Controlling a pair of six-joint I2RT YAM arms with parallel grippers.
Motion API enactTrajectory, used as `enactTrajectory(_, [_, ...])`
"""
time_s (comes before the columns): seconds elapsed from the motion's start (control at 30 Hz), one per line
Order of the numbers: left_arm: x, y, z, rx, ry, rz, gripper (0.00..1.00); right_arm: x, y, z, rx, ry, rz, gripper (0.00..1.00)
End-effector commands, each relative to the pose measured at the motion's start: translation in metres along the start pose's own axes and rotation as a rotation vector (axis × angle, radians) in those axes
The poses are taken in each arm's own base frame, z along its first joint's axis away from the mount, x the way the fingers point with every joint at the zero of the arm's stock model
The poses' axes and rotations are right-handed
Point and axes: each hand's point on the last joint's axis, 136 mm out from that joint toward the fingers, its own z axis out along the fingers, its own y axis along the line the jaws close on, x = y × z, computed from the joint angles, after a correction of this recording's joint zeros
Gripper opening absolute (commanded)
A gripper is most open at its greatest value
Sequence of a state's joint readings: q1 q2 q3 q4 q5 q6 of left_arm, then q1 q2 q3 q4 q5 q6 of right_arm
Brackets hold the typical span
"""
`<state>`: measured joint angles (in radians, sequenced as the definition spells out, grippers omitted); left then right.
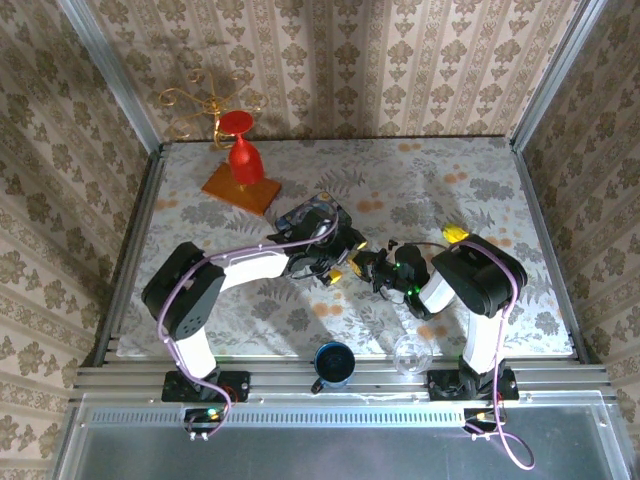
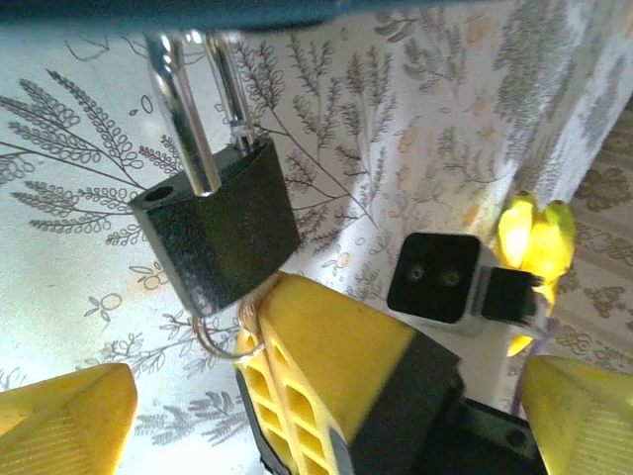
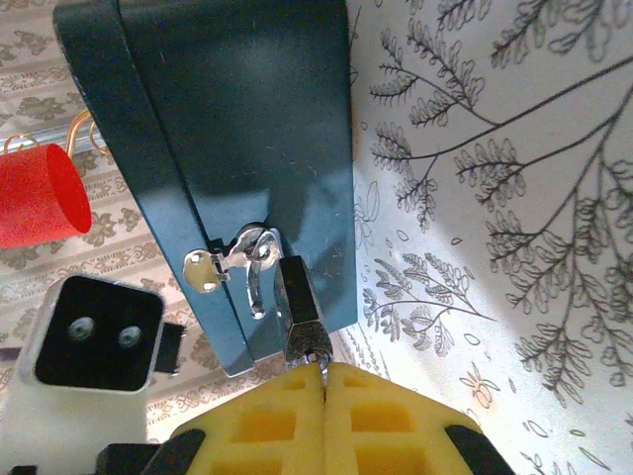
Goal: Unlock the padlock with the key
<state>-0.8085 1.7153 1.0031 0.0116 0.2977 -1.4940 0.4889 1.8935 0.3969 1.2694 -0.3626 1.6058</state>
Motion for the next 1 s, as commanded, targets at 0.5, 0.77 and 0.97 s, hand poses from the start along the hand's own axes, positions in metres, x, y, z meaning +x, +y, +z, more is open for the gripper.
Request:
enactTrajectory(0.5, [-0.077,-0.032,-0.133,-0.219,-0.533,0.624,1.00,-0.002,0.000,-0.022,-0.003,-0.062,-0.011,0.00])
enactTrajectory(0.77, [-0.106,0.018,-0.135,-0.529,-0.587,0.651,1.00,0.011,-0.018,-0.025,0.138,-0.037,-0.083,0.00])
enactTrajectory(0.97, [-0.120,0.044,-0.133,-0.629,-0.634,0.633,1.00,0.016,-0.024,-0.038,0.312,-0.049,-0.220,0.00])
